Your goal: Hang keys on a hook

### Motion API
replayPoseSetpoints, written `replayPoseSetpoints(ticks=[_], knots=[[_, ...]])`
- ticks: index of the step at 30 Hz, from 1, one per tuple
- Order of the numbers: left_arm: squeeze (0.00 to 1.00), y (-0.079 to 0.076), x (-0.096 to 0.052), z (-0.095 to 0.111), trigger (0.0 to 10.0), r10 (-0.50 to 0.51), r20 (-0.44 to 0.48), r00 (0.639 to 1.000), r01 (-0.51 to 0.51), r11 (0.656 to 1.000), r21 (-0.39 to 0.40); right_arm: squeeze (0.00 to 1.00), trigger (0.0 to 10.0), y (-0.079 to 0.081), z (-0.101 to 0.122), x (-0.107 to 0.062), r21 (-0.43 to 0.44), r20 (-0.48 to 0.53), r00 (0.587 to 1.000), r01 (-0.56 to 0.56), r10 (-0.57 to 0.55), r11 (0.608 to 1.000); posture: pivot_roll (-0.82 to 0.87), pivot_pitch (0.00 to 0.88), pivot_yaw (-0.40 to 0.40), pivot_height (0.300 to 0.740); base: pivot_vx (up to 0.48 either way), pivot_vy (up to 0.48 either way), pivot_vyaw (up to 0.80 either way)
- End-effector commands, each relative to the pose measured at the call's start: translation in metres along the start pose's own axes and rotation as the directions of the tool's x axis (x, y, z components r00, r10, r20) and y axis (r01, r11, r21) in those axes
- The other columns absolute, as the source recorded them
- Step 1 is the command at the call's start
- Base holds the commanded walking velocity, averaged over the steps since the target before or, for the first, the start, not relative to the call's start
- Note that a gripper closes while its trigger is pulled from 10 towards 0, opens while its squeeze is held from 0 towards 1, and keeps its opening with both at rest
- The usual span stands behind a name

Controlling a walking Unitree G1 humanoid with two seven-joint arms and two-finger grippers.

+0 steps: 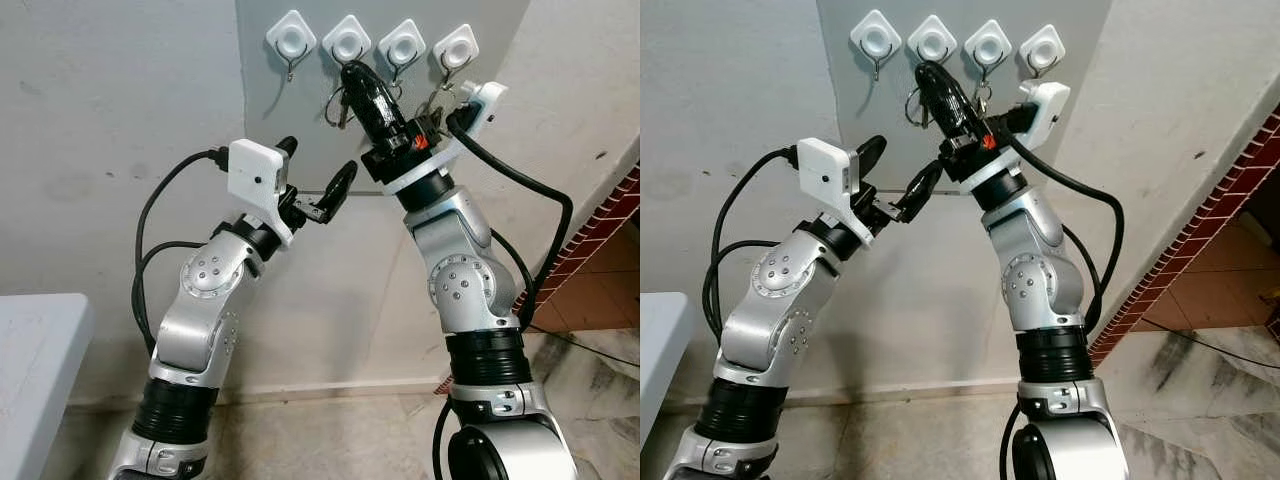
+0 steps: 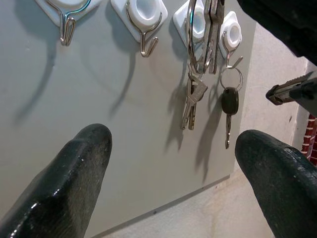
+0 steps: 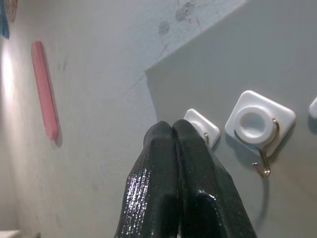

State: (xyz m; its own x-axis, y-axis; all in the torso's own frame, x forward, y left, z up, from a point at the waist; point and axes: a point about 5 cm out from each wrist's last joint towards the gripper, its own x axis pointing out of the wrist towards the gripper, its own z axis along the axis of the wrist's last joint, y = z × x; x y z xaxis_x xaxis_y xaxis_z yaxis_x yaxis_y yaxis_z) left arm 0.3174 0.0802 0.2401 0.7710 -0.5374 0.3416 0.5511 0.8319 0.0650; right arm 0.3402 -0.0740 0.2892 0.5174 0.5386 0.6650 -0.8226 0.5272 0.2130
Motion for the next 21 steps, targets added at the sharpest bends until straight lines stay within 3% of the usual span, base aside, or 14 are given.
replayPoseSetpoints(ticks=[1, 12, 21], knots=[[0.00, -0.004, 0.000, 0.004, 10.0, -0.018, 0.010, 1.000, 0.018, 1.000, 0.008, 0.00, 10.0, -0.003, 0.006, 0.004, 0.001, 0.032, 0.999, 0.009, -0.009, 1.000, 0.01, 0.070, -0.070, 0.740, 0.000, 0.000, 0.00], [0.00, -0.005, 0.000, 0.005, 10.0, -0.016, 0.008, 1.000, 0.016, 1.000, -0.003, 0.00, 10.0, -0.015, 0.004, 0.005, 0.030, 0.052, 0.994, 0.095, -0.097, 0.995, 0.01, 0.072, -0.068, 0.740, 0.000, 0.000, 0.00], [0.00, -0.006, -0.002, 0.005, 10.0, -0.019, -0.002, 1.000, 0.019, 1.000, -0.002, 0.00, 10.0, -0.013, -0.005, 0.009, 0.031, 0.007, 0.998, 0.055, -0.055, 0.998, 0.02, 0.085, -0.068, 0.740, 0.000, 0.000, 0.00]])
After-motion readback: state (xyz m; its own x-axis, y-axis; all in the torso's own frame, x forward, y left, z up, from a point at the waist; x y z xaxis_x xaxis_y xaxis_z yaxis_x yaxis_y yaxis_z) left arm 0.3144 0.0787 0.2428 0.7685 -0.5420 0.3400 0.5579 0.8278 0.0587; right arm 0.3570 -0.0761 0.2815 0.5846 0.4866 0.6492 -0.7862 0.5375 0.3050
